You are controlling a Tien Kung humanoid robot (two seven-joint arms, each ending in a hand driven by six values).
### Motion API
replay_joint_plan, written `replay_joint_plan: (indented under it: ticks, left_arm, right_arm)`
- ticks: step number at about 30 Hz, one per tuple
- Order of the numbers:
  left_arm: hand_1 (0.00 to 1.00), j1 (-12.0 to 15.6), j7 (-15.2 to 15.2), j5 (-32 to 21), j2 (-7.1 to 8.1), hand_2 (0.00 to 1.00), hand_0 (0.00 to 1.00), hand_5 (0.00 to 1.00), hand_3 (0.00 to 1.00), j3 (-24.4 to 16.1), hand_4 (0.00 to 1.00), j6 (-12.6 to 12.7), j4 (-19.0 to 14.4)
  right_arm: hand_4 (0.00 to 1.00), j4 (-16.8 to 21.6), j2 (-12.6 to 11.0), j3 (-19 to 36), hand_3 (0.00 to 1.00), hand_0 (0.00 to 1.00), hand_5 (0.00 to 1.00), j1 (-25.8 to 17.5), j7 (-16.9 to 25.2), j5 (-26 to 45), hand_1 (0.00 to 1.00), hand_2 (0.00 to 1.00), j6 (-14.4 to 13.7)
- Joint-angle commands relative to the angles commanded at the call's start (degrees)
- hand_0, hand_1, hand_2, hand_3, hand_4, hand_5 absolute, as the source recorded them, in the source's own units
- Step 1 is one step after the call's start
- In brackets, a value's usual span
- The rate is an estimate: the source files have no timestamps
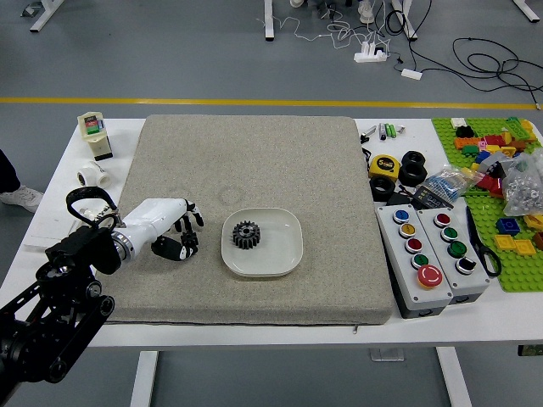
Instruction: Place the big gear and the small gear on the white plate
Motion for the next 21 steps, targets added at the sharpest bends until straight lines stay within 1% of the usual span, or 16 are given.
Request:
replay_joint_plan:
  ticks: [1, 2, 5, 7, 8, 12, 17, 20, 21]
  left_arm:
    - [0.341, 0.1, 0.0, 0.0, -0.03, 0.43, 0.281, 0.151, 0.561, -0.1, 0.735, 0.3, 0.1]
    - [0.269, 0.1, 0.1, 0.0, -0.05, 0.374, 0.213, 0.153, 0.573, -0.3, 0.77, 0.5, 0.2]
    - [0.269, 0.2, 0.0, 0.0, 0.04, 0.374, 0.213, 0.153, 0.573, -0.4, 0.77, 1.0, 0.5]
    - [0.269, 0.3, -0.1, 0.0, 0.04, 0.374, 0.213, 0.153, 0.573, -0.4, 0.77, 0.7, 0.6]
    - [0.216, 0.3, -0.1, 0.0, 0.03, 0.326, 0.198, 0.152, 0.531, -0.4, 0.661, 0.7, 0.7]
    - [0.216, 0.4, -0.3, 0.0, 0.03, 0.326, 0.198, 0.152, 0.531, -0.5, 0.661, 0.4, 0.4]
    - [0.208, 0.1, -0.5, 0.0, 0.14, 0.306, 0.196, 0.129, 0.516, -0.5, 0.661, 1.8, -1.8]
    - [0.208, -0.3, -0.6, 0.0, 0.16, 0.306, 0.196, 0.129, 0.516, -0.2, 0.661, 3.2, -3.8]
    - [0.201, -0.5, -0.6, 0.0, 0.15, 0.3, 0.196, 0.107, 0.514, 0.0, 0.671, 3.7, -4.4]
  right_arm:
    - [0.758, 0.0, 0.0, 0.0, 0.563, 0.657, 0.612, 0.0, 0.0, 0.0, 0.671, 0.752, 0.0]
    - [0.758, 0.0, 0.0, 0.0, 0.562, 0.657, 0.611, 0.0, 0.0, 0.0, 0.671, 0.751, 0.0]
    - [0.758, 0.0, 0.0, 0.0, 0.562, 0.657, 0.611, -0.1, 0.0, 0.1, 0.671, 0.751, 0.0]
    - [0.758, 0.0, 0.0, 0.0, 0.562, 0.657, 0.611, -0.1, 0.0, 0.1, 0.671, 0.751, 0.0]
    - [0.758, 0.0, 0.0, 0.0, 0.563, 0.658, 0.611, -0.1, 0.0, 0.1, 0.671, 0.752, 0.0]
    - [0.758, 0.0, 0.1, 0.0, 0.563, 0.658, 0.611, -0.3, 0.0, 0.0, 0.671, 0.752, 0.0]
    - [0.758, 0.0, 0.1, 0.1, 0.562, 0.658, 0.611, -0.4, 0.0, -0.2, 0.672, 0.751, 0.0]
    - [0.758, 0.0, 0.1, 0.1, 0.562, 0.658, 0.611, -0.5, 0.0, -0.3, 0.672, 0.751, 0.0]
    - [0.758, 0.0, 0.1, 0.1, 0.562, 0.658, 0.611, -0.5, 0.0, -0.3, 0.671, 0.751, 0.0]
